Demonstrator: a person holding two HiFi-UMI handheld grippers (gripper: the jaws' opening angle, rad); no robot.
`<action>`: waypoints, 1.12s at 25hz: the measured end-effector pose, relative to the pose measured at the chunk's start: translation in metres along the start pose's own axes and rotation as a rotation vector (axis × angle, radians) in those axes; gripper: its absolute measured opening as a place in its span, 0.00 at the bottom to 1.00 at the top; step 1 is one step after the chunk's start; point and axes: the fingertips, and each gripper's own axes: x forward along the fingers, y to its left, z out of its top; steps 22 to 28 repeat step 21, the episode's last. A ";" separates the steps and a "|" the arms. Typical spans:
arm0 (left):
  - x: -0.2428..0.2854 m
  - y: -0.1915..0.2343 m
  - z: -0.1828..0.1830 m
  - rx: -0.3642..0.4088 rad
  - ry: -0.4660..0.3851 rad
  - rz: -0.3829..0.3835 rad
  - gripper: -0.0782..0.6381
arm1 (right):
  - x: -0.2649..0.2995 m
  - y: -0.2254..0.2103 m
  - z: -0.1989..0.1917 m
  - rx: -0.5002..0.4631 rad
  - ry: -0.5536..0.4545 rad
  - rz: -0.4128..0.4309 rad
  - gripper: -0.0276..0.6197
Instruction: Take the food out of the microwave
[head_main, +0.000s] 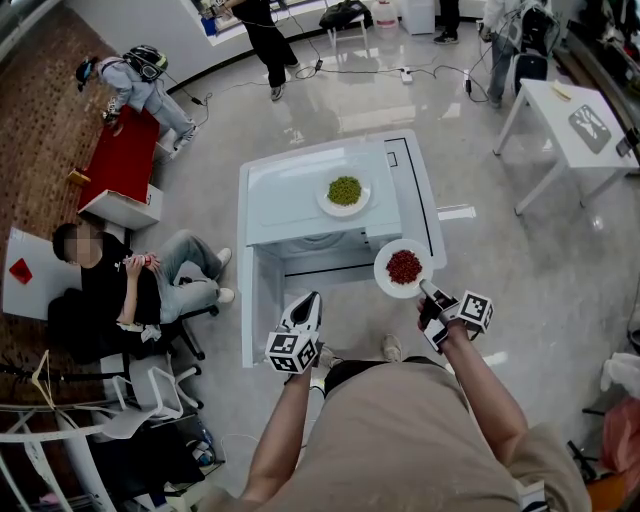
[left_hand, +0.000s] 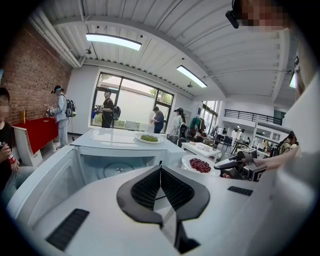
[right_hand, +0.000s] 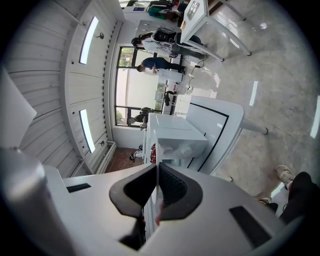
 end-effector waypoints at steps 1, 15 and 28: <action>0.000 -0.001 0.000 0.000 0.000 0.000 0.12 | 0.000 0.001 -0.001 0.005 0.001 0.000 0.07; 0.000 -0.002 0.001 0.005 0.009 0.002 0.12 | -0.001 0.001 -0.003 0.011 0.010 -0.010 0.07; -0.001 -0.003 0.001 0.008 0.013 0.003 0.12 | -0.003 0.002 -0.004 0.017 0.006 -0.003 0.07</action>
